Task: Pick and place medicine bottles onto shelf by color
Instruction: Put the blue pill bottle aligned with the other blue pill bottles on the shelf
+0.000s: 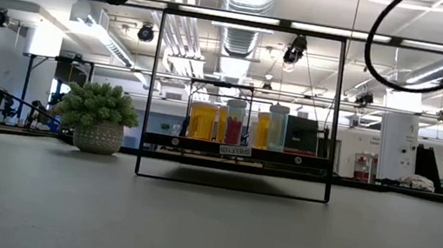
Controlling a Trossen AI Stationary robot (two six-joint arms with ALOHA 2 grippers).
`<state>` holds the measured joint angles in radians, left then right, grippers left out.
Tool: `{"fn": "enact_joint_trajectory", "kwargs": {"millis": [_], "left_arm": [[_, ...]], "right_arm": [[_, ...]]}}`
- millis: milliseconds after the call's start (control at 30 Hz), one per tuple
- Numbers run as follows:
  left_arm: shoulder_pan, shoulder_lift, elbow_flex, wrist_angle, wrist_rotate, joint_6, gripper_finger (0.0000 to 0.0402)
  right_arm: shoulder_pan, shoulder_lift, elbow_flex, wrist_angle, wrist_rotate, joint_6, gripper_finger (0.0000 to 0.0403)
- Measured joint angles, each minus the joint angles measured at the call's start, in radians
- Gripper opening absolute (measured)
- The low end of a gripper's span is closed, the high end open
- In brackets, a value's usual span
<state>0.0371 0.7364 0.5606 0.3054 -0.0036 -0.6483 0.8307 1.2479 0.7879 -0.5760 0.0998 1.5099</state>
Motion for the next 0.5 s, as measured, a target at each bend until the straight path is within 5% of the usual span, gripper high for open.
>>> {"fn": "enact_joint_trajectory", "kwargs": {"millis": [267, 500], "left_arm": [[0.0, -0.01, 0.0, 0.001, 0.004, 0.0, 0.0262], [0.0, -0.047, 0.0, -0.001, 0.022, 0.0, 0.0262]], "right_arm": [[0.003, 0.129, 0.044, 0.158, 0.006, 0.035, 0.0197], [0.003, 0.287, 0.155, -0.015, 0.008, -0.147, 0.0194]]}}
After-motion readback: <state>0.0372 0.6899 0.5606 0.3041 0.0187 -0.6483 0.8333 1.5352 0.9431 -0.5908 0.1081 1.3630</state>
